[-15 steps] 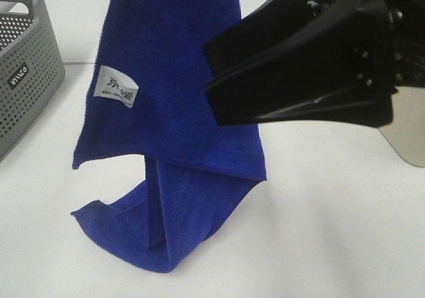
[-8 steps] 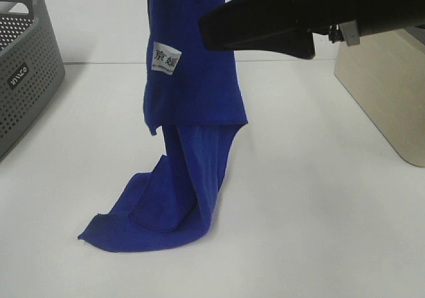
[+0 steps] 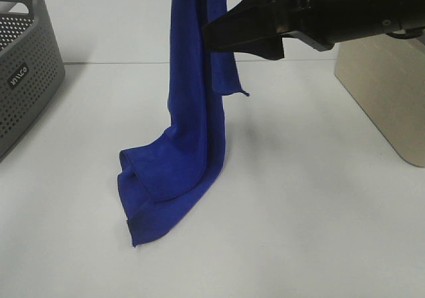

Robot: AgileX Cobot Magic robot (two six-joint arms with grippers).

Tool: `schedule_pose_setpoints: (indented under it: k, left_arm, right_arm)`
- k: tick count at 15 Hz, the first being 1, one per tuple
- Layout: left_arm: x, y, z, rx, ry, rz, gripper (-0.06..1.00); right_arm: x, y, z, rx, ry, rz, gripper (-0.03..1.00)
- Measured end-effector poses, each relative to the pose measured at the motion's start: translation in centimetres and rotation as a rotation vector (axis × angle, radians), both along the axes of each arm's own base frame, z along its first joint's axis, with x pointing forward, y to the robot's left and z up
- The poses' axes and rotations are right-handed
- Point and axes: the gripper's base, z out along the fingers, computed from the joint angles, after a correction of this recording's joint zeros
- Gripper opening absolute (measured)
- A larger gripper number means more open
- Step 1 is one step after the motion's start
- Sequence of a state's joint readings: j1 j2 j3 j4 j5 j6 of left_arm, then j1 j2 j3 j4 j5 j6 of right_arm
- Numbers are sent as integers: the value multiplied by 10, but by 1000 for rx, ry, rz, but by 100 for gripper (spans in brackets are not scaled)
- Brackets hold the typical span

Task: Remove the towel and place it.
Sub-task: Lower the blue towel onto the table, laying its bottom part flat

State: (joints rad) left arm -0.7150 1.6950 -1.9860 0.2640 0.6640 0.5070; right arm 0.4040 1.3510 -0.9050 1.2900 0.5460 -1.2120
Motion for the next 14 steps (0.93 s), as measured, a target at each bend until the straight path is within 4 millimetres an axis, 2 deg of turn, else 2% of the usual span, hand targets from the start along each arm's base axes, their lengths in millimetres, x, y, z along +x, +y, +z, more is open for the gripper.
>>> schedule_pose_setpoints:
  k: [6, 9, 11, 12, 13, 14]
  left_arm:
    - [1, -5, -4, -6, 23, -34, 0]
    - [1, -5, -4, -6, 24, -35, 0]
    - [1, -5, -4, -7, 25, -36, 0]
    - [1, -5, -4, -7, 25, -36, 0]
    - [1, -5, -4, -8, 25, -36, 0]
    - [1, -5, -4, -8, 25, -36, 0]
  right_arm:
    - [21, 7, -32, -52, 62, -19, 80]
    - [22, 7, -34, -52, 69, -16, 77]
    - [22, 7, -34, -51, 70, -16, 64]
    - [22, 7, -34, -51, 70, -16, 54]
    - [22, 7, -35, -58, 67, -12, 31]
    - [22, 7, -35, -65, 63, -8, 18]
